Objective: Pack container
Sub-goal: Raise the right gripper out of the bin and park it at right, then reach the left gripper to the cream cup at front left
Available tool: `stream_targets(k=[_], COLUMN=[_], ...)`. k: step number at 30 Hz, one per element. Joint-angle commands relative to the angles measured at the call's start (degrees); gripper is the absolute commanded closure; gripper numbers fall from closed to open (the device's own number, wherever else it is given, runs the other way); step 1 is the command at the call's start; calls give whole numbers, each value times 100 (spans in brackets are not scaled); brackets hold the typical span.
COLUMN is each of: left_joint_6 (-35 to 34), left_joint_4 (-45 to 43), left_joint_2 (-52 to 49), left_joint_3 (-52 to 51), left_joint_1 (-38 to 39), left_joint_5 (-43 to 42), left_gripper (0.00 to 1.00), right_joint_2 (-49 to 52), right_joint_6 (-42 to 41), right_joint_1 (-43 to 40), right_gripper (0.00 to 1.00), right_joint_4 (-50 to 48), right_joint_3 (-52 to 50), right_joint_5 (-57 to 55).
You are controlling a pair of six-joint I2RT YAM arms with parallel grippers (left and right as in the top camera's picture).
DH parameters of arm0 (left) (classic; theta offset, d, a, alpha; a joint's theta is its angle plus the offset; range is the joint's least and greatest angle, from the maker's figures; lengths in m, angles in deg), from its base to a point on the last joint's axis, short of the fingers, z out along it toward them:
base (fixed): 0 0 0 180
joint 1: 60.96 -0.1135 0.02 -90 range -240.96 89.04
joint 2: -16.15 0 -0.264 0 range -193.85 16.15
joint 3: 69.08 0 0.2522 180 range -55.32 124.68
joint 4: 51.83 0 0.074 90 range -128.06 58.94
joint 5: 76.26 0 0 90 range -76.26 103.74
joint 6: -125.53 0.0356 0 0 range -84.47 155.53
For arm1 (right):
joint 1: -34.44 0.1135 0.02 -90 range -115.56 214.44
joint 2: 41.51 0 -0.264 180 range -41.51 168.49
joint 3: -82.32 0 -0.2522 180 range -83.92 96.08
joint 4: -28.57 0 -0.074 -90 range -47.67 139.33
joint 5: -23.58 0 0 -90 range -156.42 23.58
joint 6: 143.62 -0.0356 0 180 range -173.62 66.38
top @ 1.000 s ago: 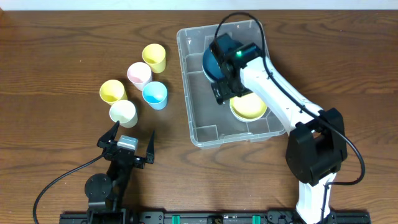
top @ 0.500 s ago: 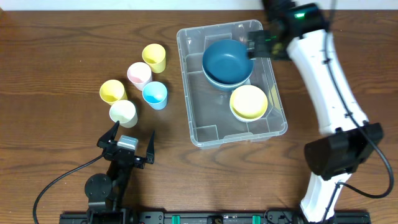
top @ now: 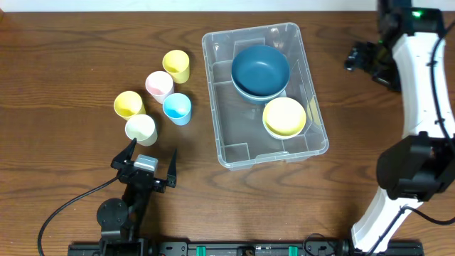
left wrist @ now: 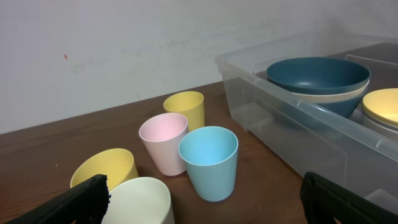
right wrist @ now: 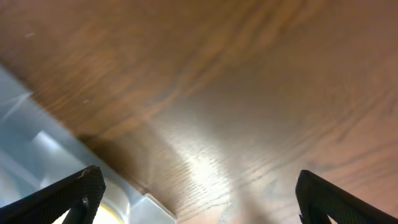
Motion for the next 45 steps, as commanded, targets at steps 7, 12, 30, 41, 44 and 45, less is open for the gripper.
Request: stream_targets(k=[7,12,30,41,44,45], left_joint_6=[76,76,-1156,-1296,-1320,-1394], left_joint_4=[197,195,157,1436,2280,2579], left_joint_2=[35,35,31,-990,-1694,-1906], left_joint_3=[-109,-109,-92,2629,3550,3740], left_joint_1=[-22,-22,-22,-22,-22,-17], left_joint_5=[-33,-33,-693,-579,-824,-949], left_gripper=[2,2,2,2,2,2], right_joint_2=[-92,-92,-92,-92,-92,-92], right_joint_6=[-575,-592,-590,-592,-590,-590], right_joint_1=[-398,-389,-389,-389,-389,-389], right_gripper=[1,1,1,1,1,1], right_joint_4=[-98,-151,-155,-155,-155,-155], right_joint_3=[-887,-1113,-1119,-1119,-1119,-1119], right_joint_5=[317,313,310,310,310,310])
